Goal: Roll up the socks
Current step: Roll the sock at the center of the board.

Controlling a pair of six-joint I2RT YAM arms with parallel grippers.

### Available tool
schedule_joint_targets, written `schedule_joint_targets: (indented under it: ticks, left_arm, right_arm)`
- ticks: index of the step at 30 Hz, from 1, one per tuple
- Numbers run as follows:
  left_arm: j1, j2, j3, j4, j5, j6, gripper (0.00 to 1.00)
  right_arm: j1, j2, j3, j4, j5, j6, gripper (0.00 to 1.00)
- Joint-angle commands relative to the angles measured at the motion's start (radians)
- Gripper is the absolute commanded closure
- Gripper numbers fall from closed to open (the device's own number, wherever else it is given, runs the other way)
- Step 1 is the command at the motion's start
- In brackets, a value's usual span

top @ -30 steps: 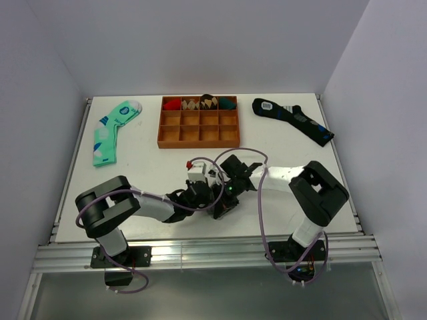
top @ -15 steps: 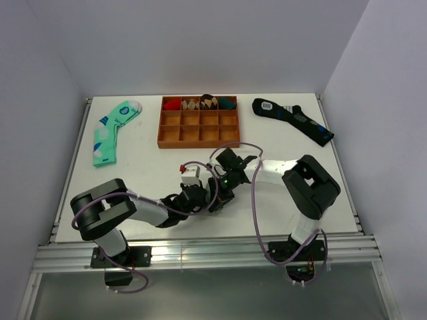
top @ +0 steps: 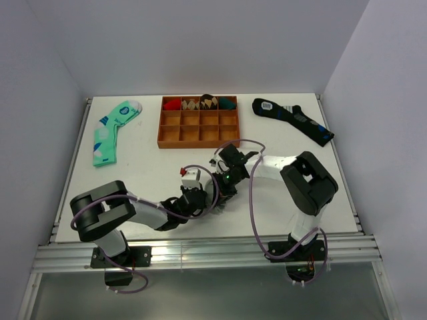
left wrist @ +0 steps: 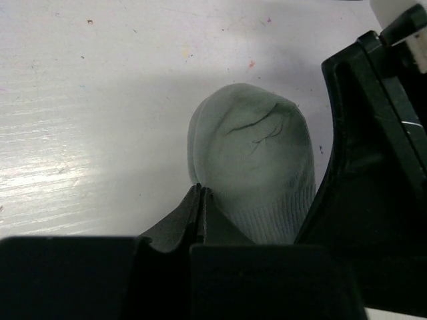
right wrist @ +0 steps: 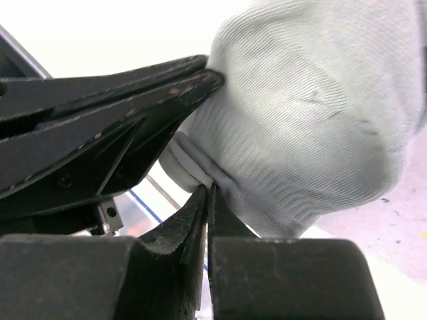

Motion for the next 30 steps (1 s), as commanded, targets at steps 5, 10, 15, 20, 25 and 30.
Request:
schedule_joint_targets:
  ticks: [5, 10, 15, 20, 25, 30]
  left_arm:
    - [-0.018, -0.021, -0.054, -0.094, 0.022, 0.02, 1.0]
    - [-0.027, -0.049, -0.066, -0.086, 0.026, 0.034, 0.95]
    - [-0.034, -0.101, -0.068, -0.125, -0.012, 0.025, 0.63]
    - [-0.047, -0.211, -0.113, -0.096, -0.018, 0.042, 0.55]
    - [-0.084, -0.274, -0.153, -0.031, -0.02, 0.085, 0.58]
    - [-0.1, -0.281, -0.184, 0.035, 0.009, 0.109, 0.55]
  right_arm:
    - [-0.005, 0.025, 0.035, 0.004, 0.082, 0.005, 0.95]
    - [-0.005, 0.046, 0.033, 0.005, 0.091, 0.005, 0.92]
    - [-0.003, 0.058, 0.035, 0.008, 0.071, 0.005, 0.92]
    - [-0.003, 0.064, 0.053, -0.012, 0.076, -0.007, 0.92]
    - [-0.003, 0.069, 0.062, -0.024, 0.074, -0.015, 0.91]
    - [-0.003, 0.077, 0.065, -0.028, 0.068, -0.021, 0.91]
